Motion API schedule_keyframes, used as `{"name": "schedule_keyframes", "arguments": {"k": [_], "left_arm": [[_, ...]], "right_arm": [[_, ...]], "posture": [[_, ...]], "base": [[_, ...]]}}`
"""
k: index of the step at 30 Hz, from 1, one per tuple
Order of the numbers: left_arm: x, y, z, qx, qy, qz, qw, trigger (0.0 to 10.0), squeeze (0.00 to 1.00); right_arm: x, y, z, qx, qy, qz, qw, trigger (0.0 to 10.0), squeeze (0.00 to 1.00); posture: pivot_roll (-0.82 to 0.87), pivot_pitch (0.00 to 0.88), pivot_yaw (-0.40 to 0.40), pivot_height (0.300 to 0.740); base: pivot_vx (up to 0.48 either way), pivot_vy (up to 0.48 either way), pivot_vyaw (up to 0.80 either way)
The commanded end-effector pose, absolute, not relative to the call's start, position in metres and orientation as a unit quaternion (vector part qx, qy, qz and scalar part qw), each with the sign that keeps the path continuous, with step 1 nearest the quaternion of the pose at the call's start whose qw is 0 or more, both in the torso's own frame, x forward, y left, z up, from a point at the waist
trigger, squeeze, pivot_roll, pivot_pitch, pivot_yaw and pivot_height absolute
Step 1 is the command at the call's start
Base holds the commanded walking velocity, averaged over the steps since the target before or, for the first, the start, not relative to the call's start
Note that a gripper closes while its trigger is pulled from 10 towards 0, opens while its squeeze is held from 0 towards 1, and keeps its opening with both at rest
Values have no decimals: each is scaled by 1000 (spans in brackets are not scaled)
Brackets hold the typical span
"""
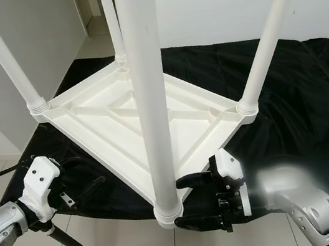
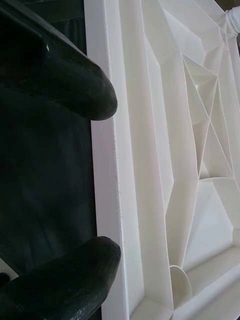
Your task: Building children table
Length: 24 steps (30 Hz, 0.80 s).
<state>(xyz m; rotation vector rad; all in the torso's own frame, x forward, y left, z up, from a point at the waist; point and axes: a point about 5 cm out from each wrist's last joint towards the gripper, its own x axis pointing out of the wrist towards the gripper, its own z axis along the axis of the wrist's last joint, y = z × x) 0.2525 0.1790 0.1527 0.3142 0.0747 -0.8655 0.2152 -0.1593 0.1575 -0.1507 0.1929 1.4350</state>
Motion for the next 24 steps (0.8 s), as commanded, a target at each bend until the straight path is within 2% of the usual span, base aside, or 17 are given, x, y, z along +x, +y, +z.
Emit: {"name": "schedule_keyframes", "arguments": {"k": [1, 3, 7, 9, 11, 13, 15, 19, 21, 22, 24], "left_arm": [[245, 175, 149, 159, 53, -502, 848, 10000, 0], [245, 174, 149, 159, 51, -502, 849, 10000, 0], [245, 173, 149, 158, 51, -501, 849, 10000, 0], [246, 171, 151, 156, 46, -500, 851, 10000, 0], [246, 171, 151, 156, 44, -499, 851, 10000, 0], [246, 169, 152, 153, 40, -499, 852, 10000, 0], [246, 169, 152, 153, 40, -499, 852, 10000, 0], [248, 165, 151, 148, 37, -500, 852, 10000, 0], [248, 165, 151, 148, 37, -500, 852, 10000, 0], [249, 163, 151, 146, 35, -502, 852, 10000, 0], [250, 162, 152, 145, 34, -502, 852, 10000, 0]], "right_arm": [[215, -155, 160, -78, 82, 666, 737, 10000, 0], [221, -137, 162, -68, 37, 648, 758, 10000, 0], [223, -131, 163, -61, 22, 640, 766, 10000, 0], [229, -109, 165, -9, -16, 601, 799, 10000, 0], [230, -103, 165, 6, -24, 592, 805, 10000, 0], [227, -89, 163, 37, -45, 561, 826, 10000, 0], [227, -89, 163, 37, -45, 561, 826, 10000, 0], [225, -92, 161, 49, -62, 493, 866, 10000, 0], [225, -92, 161, 49, -62, 493, 866, 10000, 0], [226, -103, 160, 48, -61, 468, 881, 10000, 0], [227, -110, 160, 46, -60, 456, 887, 10000, 0]], "posture": [[3, 12, 23, 740], [5, 8, 22, 740], [13, 8, 20, 740], [20, 6, 19, 740], [27, 13, 16, 740], [28, 16, 20, 740], [28, 16, 20, 740], [16, 26, 26, 740], [16, 26, 26, 740], [3, 29, 33, 740], [3, 29, 33, 740]], "base": [[0, 0, 0], [0, 0, 0], [0, 0, 0], [0, 0, 0], [0, 0, 0], [0, 0, 0], [0, 0, 0], [0, 0, 0], [0, 0, 0], [0, 0, 0], [0, 0, 0]]}}
